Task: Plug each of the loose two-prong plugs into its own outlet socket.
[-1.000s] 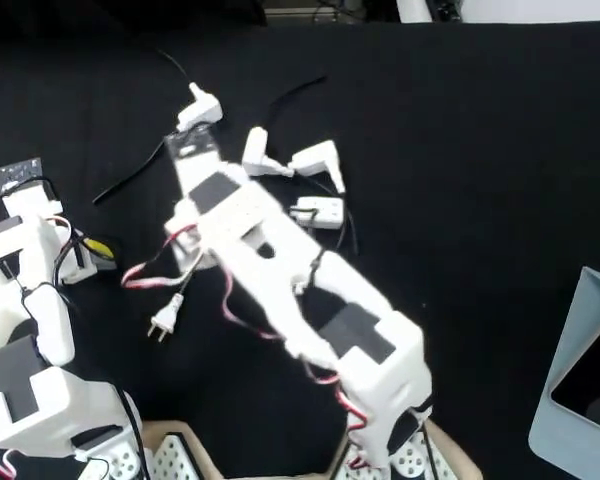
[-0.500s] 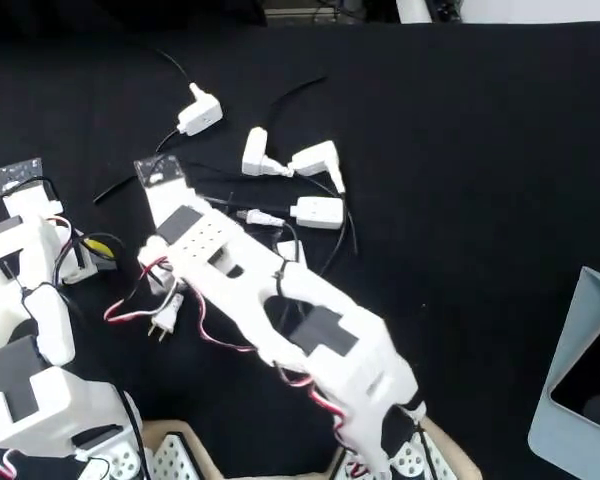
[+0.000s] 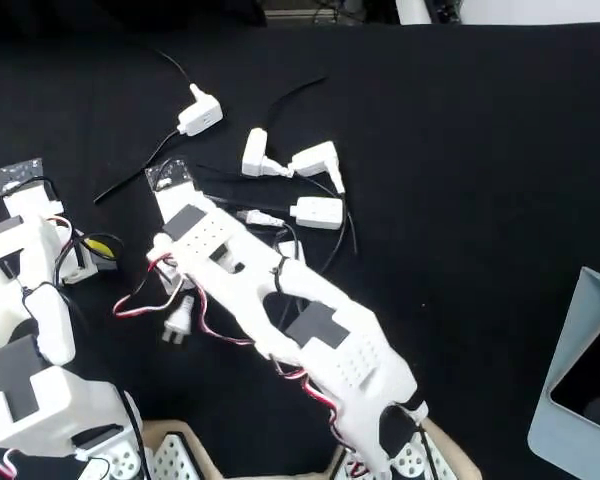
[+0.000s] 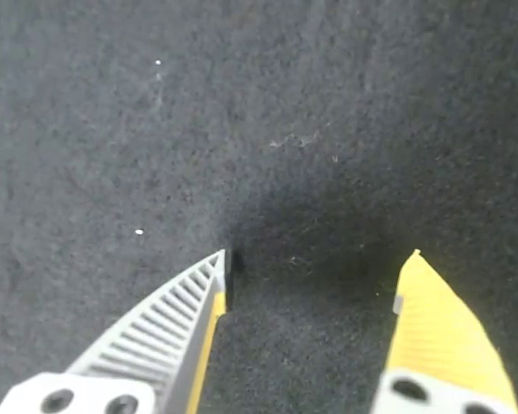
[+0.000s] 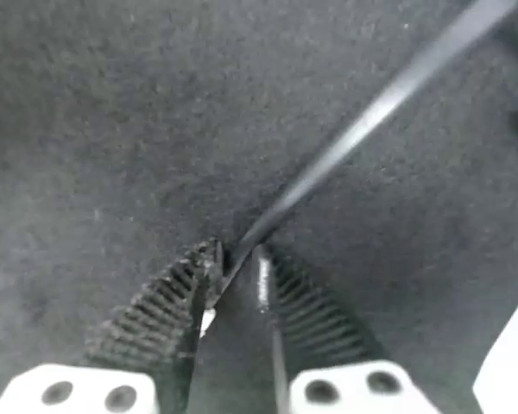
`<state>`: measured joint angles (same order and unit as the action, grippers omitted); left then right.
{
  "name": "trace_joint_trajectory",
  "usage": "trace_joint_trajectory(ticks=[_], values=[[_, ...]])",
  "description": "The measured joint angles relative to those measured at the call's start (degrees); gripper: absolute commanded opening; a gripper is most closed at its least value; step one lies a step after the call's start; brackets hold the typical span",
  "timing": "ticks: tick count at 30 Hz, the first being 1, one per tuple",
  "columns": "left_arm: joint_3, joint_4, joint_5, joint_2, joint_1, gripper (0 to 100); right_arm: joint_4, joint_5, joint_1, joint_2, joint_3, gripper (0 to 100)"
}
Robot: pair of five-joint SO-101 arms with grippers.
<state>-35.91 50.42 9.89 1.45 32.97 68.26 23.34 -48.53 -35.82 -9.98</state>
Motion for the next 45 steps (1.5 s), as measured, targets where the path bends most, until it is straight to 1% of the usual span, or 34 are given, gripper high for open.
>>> trace_joint_trajectory(ticks=[5,8,13,14,16,19,24,28,30,37,41,45], values=[[0.00,0.00,0.00,0.00,0.00,31,6.77,-7.65,2.20,0.44,-1.85,1.1],[0.00,0.00,0.00,0.00,0.00,31,9.76,-13.45,5.10,2.73,-1.67,1.1],[0.00,0.00,0.00,0.00,0.00,31,10.55,-22.68,10.11,10.55,3.25,2.1],[0.00,0.00,0.00,0.00,0.00,31,10.64,-24.00,10.37,12.22,4.40,3.7],[0.00,0.00,0.00,0.00,0.00,31,10.64,-25.23,10.37,16.00,7.12,10.0],[0.00,0.00,0.00,0.00,0.00,31,10.64,-25.76,10.20,22.86,12.04,17.1],[0.00,0.00,0.00,0.00,0.00,31,10.64,-26.11,10.29,34.55,21.89,17.6],[0.00,0.00,0.00,0.00,0.00,31,10.73,-26.11,10.29,39.74,29.36,17.7],[0.00,0.00,0.00,0.00,0.00,31,10.64,-25.76,9.49,40.26,32.44,17.7],[0.00,0.00,0.00,0.00,0.00,31,4.22,-17.14,3.69,40.26,37.63,17.5],[0.00,0.00,0.00,0.00,0.00,31,-0.44,-14.15,3.69,40.35,40.44,17.5],[0.00,0.00,0.00,0.00,0.00,31,-3.69,-13.54,3.60,39.47,42.73,17.5]])
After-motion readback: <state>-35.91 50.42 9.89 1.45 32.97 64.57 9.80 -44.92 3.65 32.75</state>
